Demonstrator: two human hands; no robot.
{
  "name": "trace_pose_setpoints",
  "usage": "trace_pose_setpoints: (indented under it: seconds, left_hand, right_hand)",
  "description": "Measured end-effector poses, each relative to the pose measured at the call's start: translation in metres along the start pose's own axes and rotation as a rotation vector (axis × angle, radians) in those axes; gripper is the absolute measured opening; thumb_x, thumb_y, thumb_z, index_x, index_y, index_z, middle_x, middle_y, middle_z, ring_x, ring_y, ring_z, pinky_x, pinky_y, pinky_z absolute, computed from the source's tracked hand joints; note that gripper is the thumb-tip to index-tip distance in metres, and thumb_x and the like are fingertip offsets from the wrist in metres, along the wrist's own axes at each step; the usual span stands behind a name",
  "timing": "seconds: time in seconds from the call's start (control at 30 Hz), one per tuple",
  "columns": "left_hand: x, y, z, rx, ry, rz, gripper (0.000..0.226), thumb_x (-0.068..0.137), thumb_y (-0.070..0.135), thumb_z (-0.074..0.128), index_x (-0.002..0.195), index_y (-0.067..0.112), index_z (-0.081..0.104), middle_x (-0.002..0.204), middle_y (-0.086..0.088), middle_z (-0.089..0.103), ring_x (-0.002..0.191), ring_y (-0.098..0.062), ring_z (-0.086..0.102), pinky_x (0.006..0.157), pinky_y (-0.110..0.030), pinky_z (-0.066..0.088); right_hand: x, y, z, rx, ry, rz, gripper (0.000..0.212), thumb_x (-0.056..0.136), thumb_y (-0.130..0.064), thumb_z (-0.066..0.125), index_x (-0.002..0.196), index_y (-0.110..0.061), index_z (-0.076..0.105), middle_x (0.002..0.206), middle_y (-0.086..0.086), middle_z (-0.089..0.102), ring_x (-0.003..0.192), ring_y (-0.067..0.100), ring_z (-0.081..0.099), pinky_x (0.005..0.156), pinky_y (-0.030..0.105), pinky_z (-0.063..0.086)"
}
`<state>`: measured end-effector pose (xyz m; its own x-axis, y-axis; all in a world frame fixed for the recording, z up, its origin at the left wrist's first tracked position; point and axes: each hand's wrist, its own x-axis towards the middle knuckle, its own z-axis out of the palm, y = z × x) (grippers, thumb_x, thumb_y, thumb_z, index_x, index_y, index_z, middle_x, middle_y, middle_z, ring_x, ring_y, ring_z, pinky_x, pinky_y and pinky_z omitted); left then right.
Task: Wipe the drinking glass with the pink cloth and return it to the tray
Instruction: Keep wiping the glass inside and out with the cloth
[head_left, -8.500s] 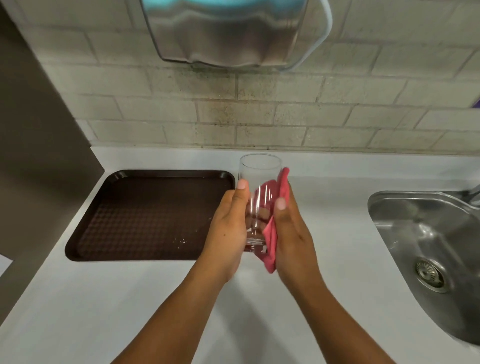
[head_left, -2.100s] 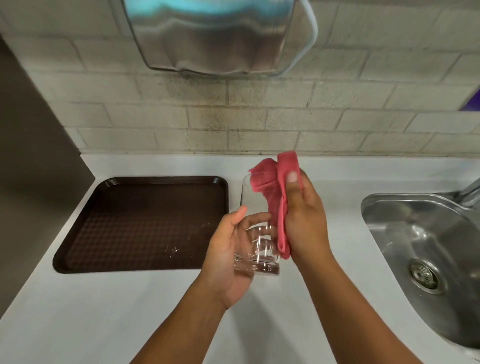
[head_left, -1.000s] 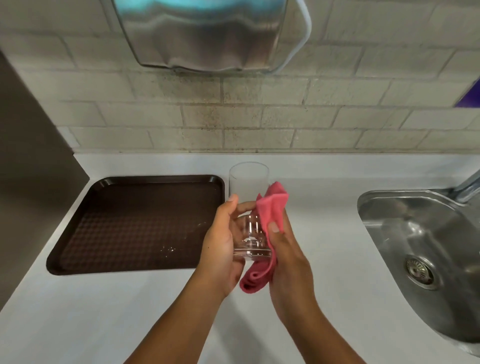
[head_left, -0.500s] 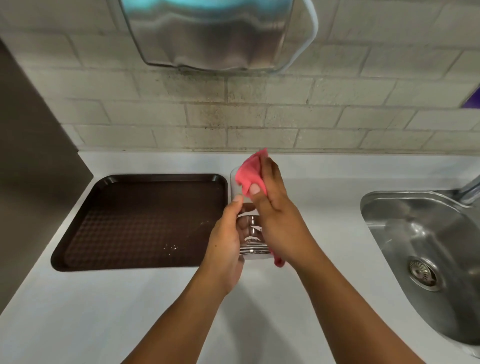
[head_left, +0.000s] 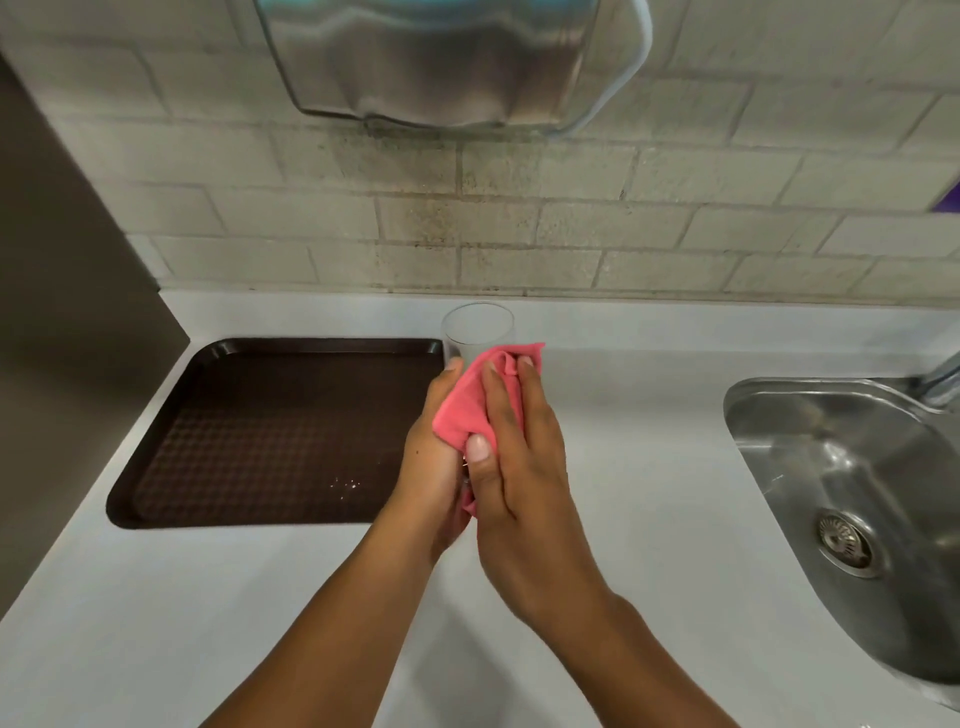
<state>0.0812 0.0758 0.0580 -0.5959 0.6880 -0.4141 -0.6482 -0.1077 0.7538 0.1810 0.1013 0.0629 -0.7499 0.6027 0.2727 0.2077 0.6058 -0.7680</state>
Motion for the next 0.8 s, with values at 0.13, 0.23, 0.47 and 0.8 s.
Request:
trace_pose_setpoints:
  seconds: [0.13,0.23,0.47,0.8]
  left_hand:
    - [-0.006,-0.010,0.004,0.027,-0.034,0.028,0.037,0.115,0.035,0.037,0.133,0.032,0.068,0.146,-0.005,0.071,0.128,-0.018,0.070,0.113,-0.045,0.052]
    - [-0.010,-0.008,0.003,0.121,-0.031,0.036,0.041,0.111,0.043,0.046,0.108,0.024,0.082,0.106,-0.010,0.085,0.091,-0.020,0.083,0.083,-0.040,0.065]
    - [-0.012,-0.002,0.002,0.077,-0.058,0.017,0.051,0.099,0.053,0.059,0.111,0.006,0.072,0.088,-0.017,0.067,0.072,-0.028,0.062,0.071,-0.038,0.053]
    - [-0.012,0.000,0.008,0.132,-0.006,0.045,0.040,0.112,0.033,0.047,0.140,0.018,0.070,0.129,0.001,0.077,0.115,-0.019,0.074,0.100,-0.036,0.058]
  right_hand:
    - [0.030,0.003,-0.012,-0.112,-0.042,0.049,0.059,0.107,-0.047,0.020,0.162,-0.043,-0.002,0.175,-0.012,-0.017,0.162,0.012,-0.001,0.130,0.041,0.019]
    - [0.047,0.003,-0.025,-0.018,-0.093,0.095,0.058,0.112,-0.042,0.027,0.164,-0.044,0.001,0.175,-0.014,-0.011,0.158,0.015,0.020,0.119,0.032,0.037]
    - [0.037,0.013,-0.030,0.440,-0.032,0.432,0.058,0.104,-0.065,0.029,0.159,-0.046,0.030,0.108,-0.005,0.079,0.087,0.007,0.080,0.071,0.022,0.064]
    - [0.012,-0.002,-0.010,0.001,-0.032,0.089,0.055,0.110,-0.049,0.022,0.160,-0.051,0.001,0.170,-0.026,-0.013,0.161,0.008,0.004,0.130,0.037,0.022]
